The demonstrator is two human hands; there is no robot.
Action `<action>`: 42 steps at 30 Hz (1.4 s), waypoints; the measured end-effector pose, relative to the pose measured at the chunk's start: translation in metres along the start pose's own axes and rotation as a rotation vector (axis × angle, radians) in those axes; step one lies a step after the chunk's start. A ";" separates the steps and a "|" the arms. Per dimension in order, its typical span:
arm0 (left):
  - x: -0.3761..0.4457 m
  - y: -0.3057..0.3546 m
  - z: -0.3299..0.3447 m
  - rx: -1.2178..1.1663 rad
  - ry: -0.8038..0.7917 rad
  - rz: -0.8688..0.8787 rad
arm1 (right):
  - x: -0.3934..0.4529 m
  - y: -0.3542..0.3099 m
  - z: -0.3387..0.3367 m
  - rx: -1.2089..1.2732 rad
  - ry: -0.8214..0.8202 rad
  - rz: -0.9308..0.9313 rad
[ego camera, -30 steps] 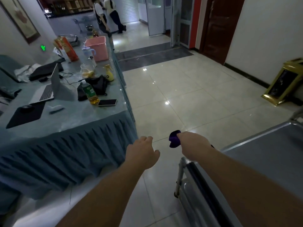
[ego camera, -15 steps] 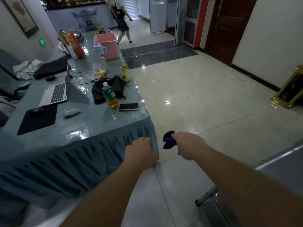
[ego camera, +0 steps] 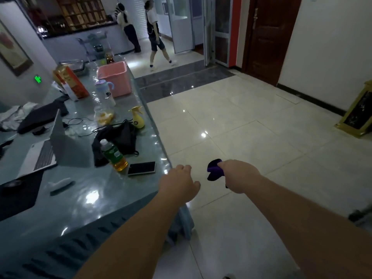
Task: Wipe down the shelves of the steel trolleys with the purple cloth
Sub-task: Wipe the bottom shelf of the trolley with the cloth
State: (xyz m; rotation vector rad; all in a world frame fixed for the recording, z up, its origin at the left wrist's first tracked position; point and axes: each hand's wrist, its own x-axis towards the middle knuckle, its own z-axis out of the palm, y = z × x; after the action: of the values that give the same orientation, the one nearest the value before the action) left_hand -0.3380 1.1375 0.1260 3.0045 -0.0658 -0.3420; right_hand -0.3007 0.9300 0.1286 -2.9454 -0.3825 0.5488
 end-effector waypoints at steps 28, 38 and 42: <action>0.439 0.308 -0.014 0.362 -0.226 0.885 | 0.133 0.303 -0.031 0.508 0.036 0.915; 0.457 0.491 0.026 0.506 -0.261 1.209 | 0.069 0.431 -0.004 0.685 0.079 1.201; 0.461 0.564 0.032 0.525 -0.304 1.238 | 0.042 0.496 0.000 0.745 0.140 1.289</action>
State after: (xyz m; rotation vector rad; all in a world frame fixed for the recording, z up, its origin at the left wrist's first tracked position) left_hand 0.0868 0.5484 0.0609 2.5839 -2.1290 -0.6444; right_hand -0.1518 0.4651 0.0331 -2.0931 1.4595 0.4013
